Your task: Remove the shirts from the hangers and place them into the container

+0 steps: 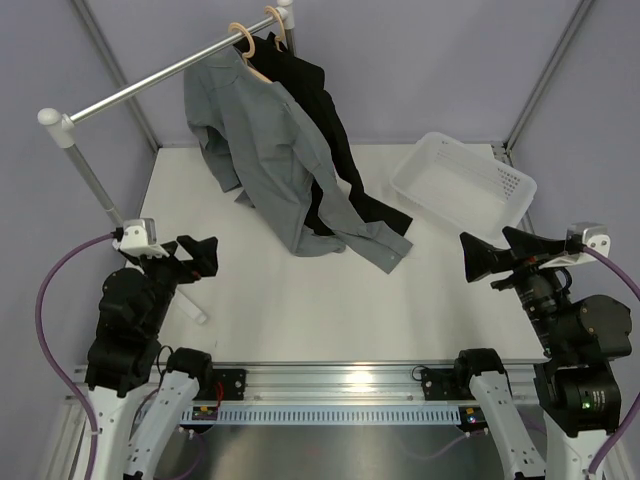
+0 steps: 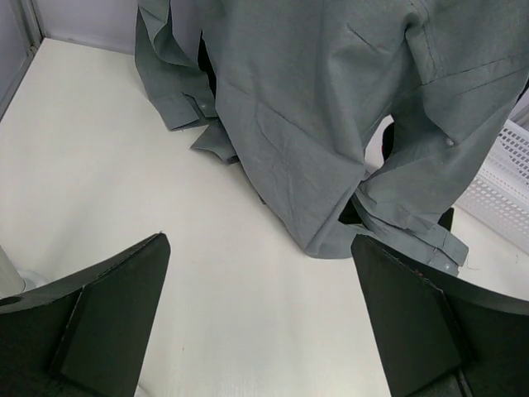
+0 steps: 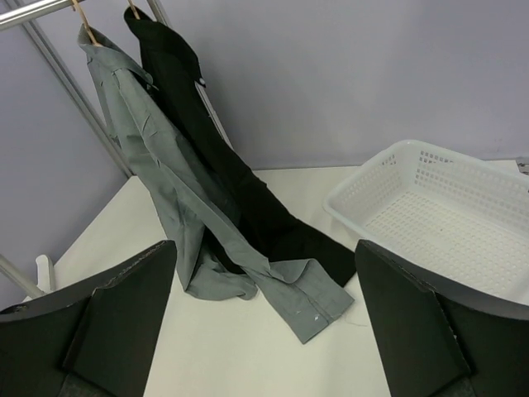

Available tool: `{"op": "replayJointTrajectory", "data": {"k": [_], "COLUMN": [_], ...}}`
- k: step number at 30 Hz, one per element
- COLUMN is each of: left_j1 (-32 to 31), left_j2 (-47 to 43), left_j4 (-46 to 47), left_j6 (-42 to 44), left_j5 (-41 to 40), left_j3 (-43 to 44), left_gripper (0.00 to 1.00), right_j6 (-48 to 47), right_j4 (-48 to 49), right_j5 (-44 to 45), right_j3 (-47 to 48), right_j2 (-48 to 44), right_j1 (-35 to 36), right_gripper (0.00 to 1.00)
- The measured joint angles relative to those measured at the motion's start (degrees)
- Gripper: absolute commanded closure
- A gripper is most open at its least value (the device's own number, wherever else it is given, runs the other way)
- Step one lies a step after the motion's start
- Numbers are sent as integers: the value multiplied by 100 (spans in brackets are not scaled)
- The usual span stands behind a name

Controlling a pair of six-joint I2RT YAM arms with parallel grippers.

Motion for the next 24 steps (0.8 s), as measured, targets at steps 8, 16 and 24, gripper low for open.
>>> {"op": "replayJointTrajectory", "data": {"k": [8,16,24], "left_j1": [0,0,0], "left_j2": [413,476,562], "left_j4": [48,518,612], "left_j6": [-79,-87,-59], "left_j5": [66,105,107], "left_j3": [2,-313,-649], "left_gripper": [1,1,1], "right_j6": [13,122,39], "right_j4": [28,229,413], "right_j5": [-424,-1340,-1388], "right_j3": [-37,-26,138], "right_j2": [164,1005,2433], "right_j1": [0,2,271], "right_gripper": [1,0,1]}}
